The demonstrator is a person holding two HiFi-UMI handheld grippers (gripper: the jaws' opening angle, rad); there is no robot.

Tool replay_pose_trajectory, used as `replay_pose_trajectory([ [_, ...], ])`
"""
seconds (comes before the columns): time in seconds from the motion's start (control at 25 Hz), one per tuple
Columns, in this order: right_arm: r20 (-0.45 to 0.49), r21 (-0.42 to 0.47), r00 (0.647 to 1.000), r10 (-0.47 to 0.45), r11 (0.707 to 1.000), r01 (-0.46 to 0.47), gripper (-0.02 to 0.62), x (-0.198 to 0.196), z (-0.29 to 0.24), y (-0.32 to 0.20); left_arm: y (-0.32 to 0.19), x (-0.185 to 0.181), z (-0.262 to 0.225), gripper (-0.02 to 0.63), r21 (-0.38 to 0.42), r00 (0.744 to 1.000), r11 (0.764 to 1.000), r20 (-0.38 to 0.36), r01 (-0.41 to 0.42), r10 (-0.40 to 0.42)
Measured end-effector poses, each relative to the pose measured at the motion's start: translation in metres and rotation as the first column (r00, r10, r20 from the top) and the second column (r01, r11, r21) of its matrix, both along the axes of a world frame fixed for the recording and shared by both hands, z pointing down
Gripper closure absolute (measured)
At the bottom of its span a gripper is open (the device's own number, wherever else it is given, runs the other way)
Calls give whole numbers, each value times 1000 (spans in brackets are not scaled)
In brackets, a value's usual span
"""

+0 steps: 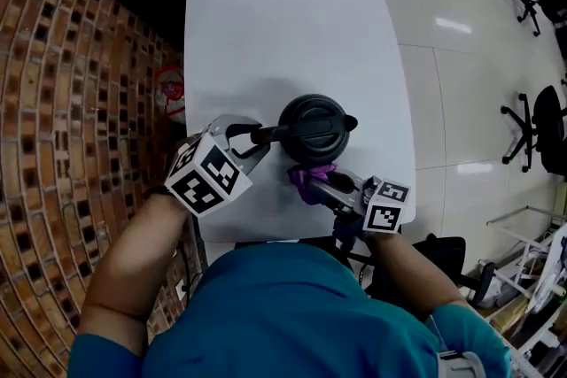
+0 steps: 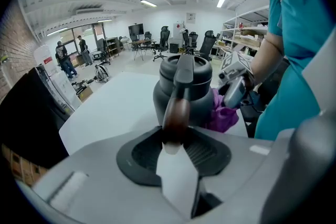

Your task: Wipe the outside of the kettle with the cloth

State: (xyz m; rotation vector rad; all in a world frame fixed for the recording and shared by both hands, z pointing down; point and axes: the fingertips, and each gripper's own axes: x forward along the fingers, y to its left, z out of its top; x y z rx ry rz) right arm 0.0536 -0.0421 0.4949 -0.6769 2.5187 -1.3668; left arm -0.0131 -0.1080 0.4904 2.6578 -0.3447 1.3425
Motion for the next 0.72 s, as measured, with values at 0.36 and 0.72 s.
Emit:
replay_pose_trajectory([
  [0.36,-56,148,806,-589,793,590,497,-14,-47,49,4,12,0,474,36,996,995,20,-92,91],
  [0.72,-282,232,632,-721,588,775,495,33,-164,-126,5,14,1,474,73,992,990,16,-124,123],
])
